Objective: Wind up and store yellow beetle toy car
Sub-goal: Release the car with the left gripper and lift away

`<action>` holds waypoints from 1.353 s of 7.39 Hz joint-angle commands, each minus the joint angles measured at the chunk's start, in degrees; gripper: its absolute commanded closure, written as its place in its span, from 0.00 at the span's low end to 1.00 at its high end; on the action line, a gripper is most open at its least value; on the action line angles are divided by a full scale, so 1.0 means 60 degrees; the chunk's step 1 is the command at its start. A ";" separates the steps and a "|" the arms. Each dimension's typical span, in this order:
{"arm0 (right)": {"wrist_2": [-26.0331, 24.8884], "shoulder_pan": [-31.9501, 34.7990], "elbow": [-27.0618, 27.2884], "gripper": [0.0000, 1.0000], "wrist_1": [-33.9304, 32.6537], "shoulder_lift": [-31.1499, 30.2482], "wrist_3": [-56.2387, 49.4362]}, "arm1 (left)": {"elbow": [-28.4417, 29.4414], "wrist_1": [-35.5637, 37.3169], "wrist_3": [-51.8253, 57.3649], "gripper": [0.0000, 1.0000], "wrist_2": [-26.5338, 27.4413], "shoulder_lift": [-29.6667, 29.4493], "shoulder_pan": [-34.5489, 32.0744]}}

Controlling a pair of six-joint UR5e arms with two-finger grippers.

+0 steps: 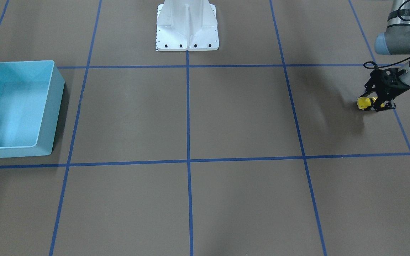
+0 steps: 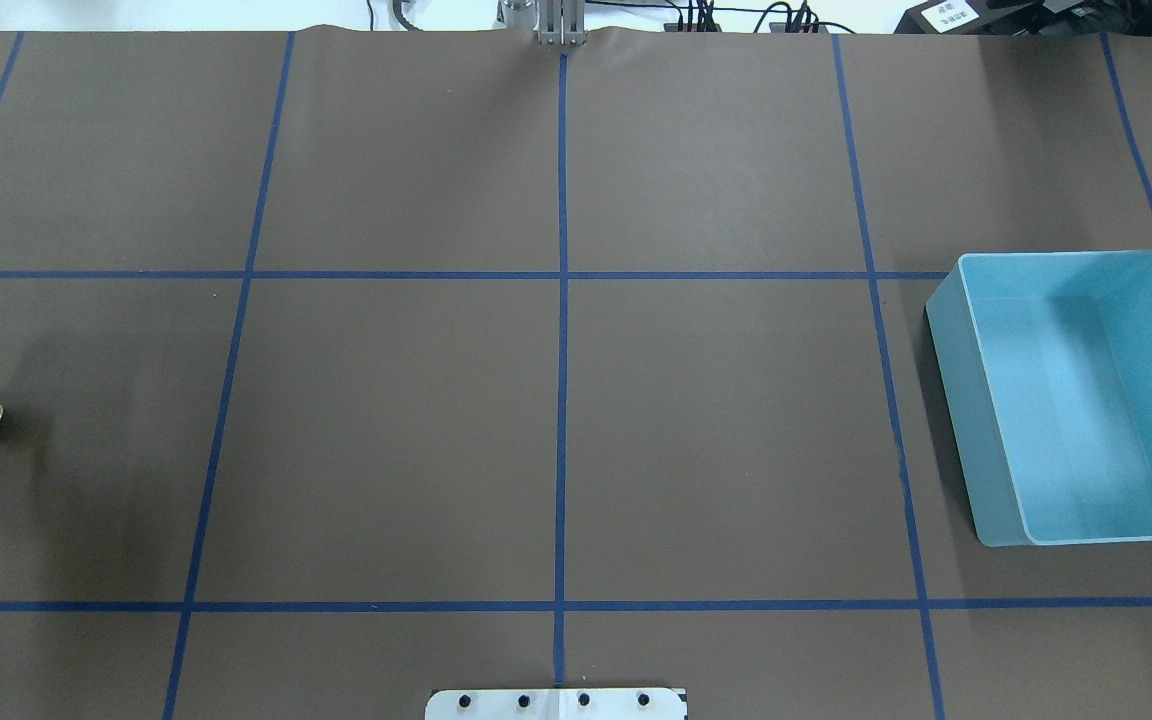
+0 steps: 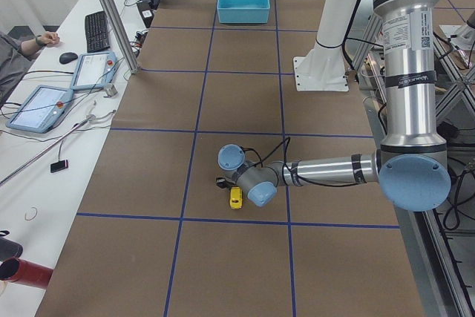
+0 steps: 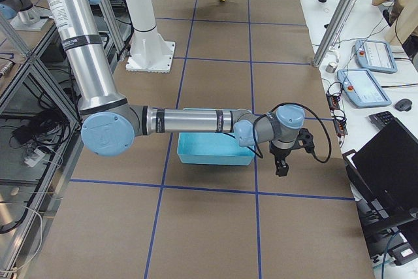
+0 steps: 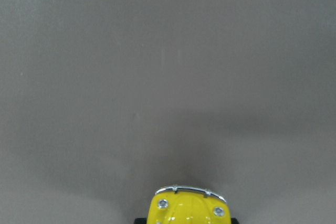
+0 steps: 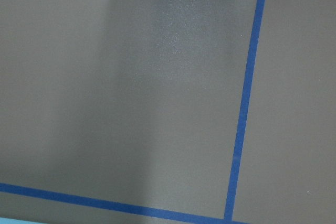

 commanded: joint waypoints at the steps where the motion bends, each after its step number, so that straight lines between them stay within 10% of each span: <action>1: 0.0000 0.0000 0.0014 0.00 0.0004 0.0019 0.0000 | 0.0161 -0.0003 0.0170 1.00 -0.0023 0.0006 -0.0100; 6: 0.0000 0.0000 0.0000 0.00 0.0005 0.0019 0.0000 | 0.0308 -0.0148 0.0492 1.00 -0.0052 0.0006 -0.0174; 7: 0.0000 0.0000 0.0000 0.00 0.0005 0.0019 0.0000 | 0.0323 -0.0280 0.0478 0.37 -0.0023 0.0021 -0.0174; 8: 0.0000 0.0000 -0.0015 0.00 0.0005 0.0033 0.0000 | 0.0337 -0.0281 0.0478 0.00 -0.0023 0.0093 -0.0232; 10: 0.0000 0.0000 -0.0015 0.00 0.0005 0.0019 0.0000 | 0.0338 -0.0281 0.0478 0.00 -0.0023 0.0138 -0.0247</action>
